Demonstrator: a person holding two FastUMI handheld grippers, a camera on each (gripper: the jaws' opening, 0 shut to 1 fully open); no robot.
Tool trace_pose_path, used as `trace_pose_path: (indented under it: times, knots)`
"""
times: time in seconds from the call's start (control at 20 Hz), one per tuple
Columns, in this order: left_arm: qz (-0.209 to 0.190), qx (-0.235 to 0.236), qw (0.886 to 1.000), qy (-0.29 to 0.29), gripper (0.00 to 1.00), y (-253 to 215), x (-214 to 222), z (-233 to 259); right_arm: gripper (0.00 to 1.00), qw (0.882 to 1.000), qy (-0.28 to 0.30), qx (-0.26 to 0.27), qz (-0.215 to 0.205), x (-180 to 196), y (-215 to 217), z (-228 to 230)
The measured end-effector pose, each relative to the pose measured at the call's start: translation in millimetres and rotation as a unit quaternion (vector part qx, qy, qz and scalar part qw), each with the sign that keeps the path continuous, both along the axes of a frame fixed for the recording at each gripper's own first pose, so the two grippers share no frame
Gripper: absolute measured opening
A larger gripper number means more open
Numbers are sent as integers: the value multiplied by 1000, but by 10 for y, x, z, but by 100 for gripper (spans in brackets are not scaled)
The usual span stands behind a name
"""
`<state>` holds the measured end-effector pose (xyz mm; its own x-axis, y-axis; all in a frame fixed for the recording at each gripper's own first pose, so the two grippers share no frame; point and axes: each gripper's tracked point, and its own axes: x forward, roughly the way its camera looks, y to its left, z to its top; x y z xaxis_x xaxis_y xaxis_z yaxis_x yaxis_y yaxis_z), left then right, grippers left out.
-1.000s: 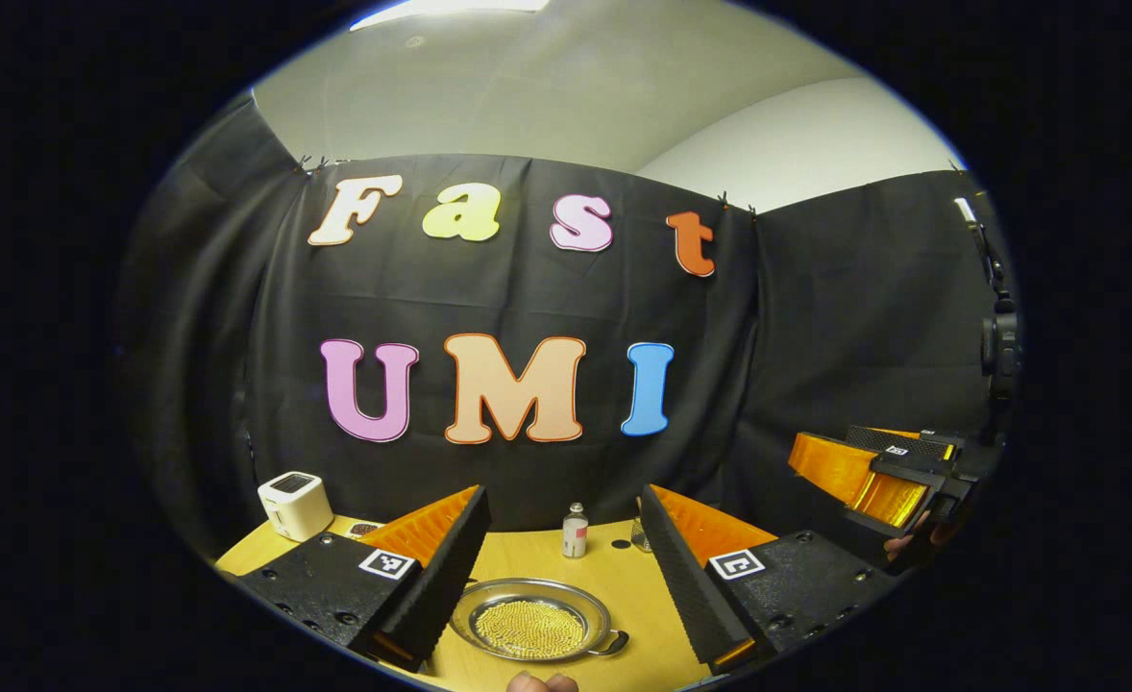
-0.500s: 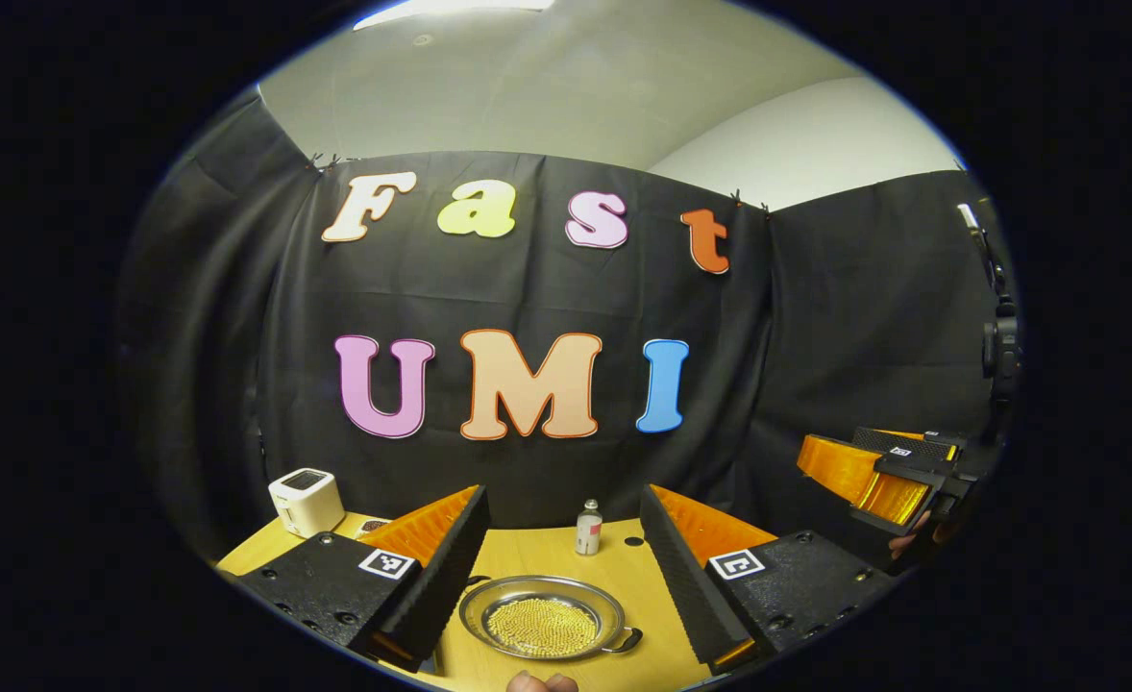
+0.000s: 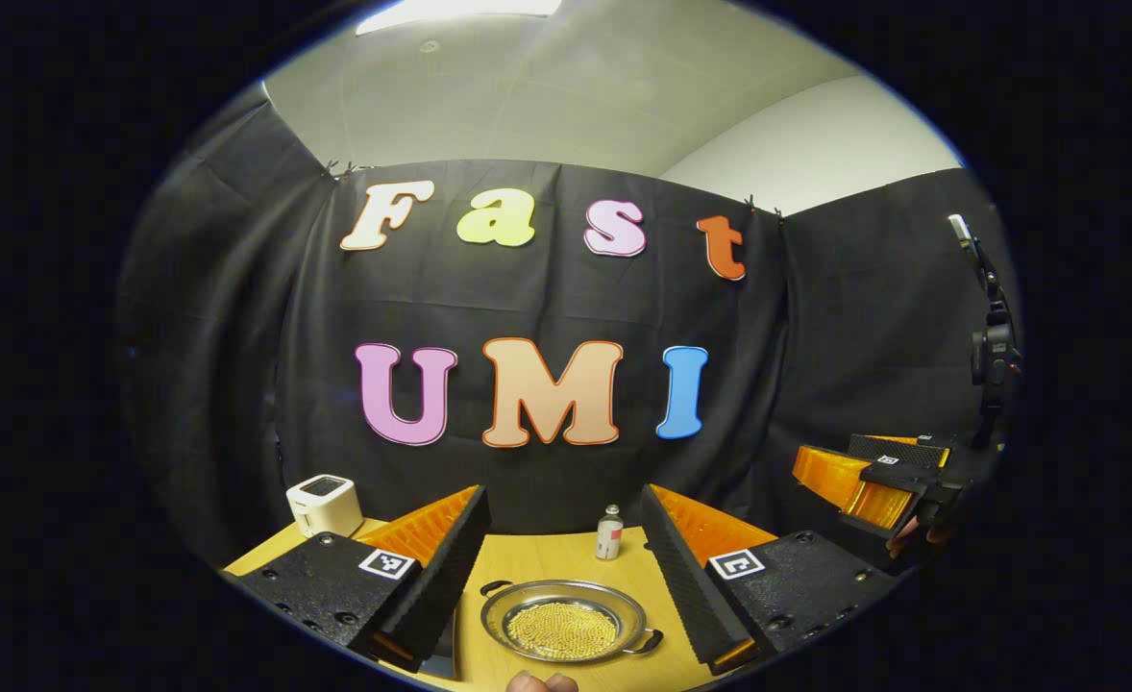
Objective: First push the handle of the pot to place it horizontally, then grasp the pot with both hands and set it on the induction cooktop.
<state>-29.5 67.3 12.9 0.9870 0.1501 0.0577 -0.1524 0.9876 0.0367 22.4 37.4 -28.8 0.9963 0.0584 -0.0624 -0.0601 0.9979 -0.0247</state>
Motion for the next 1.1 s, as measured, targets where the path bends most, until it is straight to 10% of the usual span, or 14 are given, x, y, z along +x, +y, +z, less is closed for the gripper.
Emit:
trace_pose_path:
  times: [0.65,0.95,1.1]
  knots:
    - [12,-21,1000,5,95,793,-86,-137,82,998,51,-20,5,220,555,-486]
    - [0,-30,999,19,95,901,-26,-277,28,995,63,-55,-46,317,492,-636]
    - [11,-40,999,29,95,920,100,-381,2,994,94,-47,3,333,652,-822]
